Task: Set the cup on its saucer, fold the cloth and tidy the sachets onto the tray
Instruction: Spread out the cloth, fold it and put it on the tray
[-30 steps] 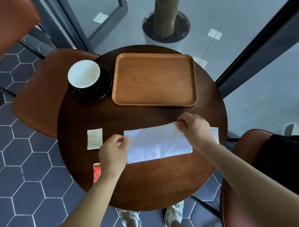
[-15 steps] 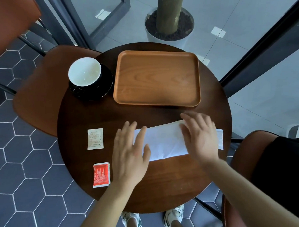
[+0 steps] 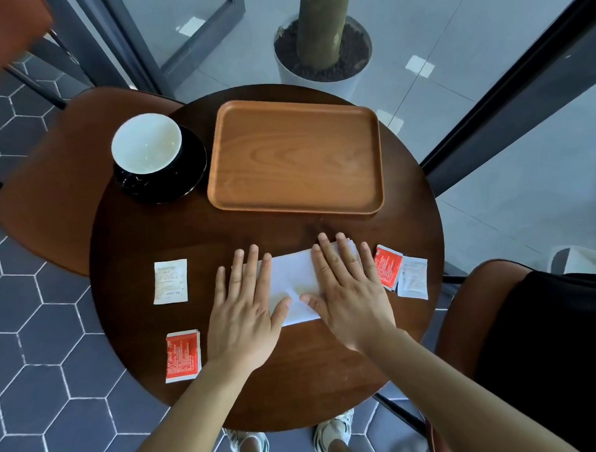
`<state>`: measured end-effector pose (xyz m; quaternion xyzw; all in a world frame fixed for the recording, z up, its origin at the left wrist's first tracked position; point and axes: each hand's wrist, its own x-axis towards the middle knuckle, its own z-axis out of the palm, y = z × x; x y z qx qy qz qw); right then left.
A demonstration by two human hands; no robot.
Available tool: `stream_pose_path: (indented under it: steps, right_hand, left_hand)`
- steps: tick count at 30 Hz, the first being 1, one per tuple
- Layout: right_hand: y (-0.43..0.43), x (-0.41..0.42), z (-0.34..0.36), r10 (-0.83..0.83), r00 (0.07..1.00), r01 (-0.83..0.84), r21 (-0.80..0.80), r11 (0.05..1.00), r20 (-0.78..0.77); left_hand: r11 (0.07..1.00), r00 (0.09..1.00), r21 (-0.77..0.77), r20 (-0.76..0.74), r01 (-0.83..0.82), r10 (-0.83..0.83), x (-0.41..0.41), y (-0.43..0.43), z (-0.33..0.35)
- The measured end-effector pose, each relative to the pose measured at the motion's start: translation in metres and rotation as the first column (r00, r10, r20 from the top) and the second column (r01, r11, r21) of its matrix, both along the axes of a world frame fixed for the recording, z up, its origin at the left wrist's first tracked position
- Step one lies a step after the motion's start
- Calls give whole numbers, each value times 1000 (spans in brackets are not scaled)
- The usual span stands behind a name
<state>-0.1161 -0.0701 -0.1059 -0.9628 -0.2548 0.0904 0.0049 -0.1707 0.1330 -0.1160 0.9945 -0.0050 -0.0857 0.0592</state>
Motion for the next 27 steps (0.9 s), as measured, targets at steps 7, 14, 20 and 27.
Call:
stream_pose_path:
  steps: [7, 14, 20, 27]
  right_hand:
    - [-13, -3, 0, -7, 1000, 6, -44, 999, -28]
    - [-13, -4, -4, -48, 999, 48, -11, 999, 16]
    - [-16, -5, 0, -45, 999, 44, 39, 998, 22]
    - [28, -38, 31, -36, 969, 212, 747, 630, -245]
  left_hand:
    - [1000, 1000, 12, 1, 15, -15, 0, 2, -2]
    - [1000, 1000, 0, 16, 4, -4, 0, 1, -4]
    - [997, 1000, -75, 6, -20, 20, 0, -1, 15]
    - [668, 795, -512, -47, -539, 605, -32, -13, 43]
